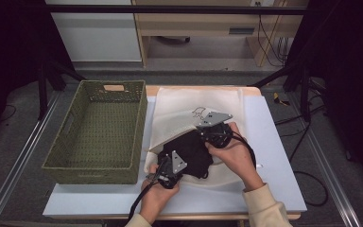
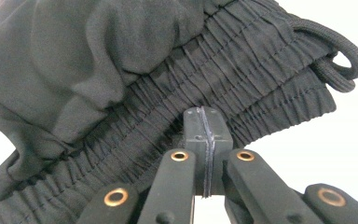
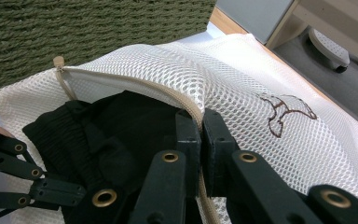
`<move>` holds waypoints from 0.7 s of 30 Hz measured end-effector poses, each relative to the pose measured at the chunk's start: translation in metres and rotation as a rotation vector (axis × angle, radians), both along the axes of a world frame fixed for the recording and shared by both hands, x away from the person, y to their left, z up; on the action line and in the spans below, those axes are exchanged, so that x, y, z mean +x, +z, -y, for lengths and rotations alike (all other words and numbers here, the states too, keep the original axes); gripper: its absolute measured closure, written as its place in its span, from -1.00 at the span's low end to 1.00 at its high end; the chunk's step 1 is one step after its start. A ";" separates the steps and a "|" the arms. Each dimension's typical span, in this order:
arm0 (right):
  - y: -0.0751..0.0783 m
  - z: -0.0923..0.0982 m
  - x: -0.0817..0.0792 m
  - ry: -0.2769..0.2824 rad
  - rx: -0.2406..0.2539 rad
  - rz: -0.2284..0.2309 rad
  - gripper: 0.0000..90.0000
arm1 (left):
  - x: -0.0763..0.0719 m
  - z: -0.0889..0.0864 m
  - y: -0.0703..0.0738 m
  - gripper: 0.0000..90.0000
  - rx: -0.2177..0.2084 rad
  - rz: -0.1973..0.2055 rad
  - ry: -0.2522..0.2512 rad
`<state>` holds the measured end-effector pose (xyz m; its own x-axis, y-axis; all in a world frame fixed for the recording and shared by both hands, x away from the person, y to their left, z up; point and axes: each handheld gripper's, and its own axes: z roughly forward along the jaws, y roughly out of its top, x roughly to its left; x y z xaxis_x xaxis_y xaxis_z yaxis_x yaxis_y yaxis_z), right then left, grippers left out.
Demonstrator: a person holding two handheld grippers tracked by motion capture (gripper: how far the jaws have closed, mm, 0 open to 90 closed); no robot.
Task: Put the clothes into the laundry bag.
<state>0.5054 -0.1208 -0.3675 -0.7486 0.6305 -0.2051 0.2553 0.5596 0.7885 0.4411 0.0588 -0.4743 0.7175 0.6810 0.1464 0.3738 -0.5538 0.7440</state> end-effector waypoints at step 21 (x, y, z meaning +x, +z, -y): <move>0.016 0.001 0.033 -0.038 0.059 0.059 0.93 | 0.003 0.003 0.003 1.00 0.036 -0.015 -0.013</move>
<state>0.5383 -0.1222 -0.3512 -0.7116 0.6705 -0.2099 0.2271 0.5023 0.8344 0.4437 0.0555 -0.4716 0.7286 0.6660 0.1600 0.3775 -0.5853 0.7176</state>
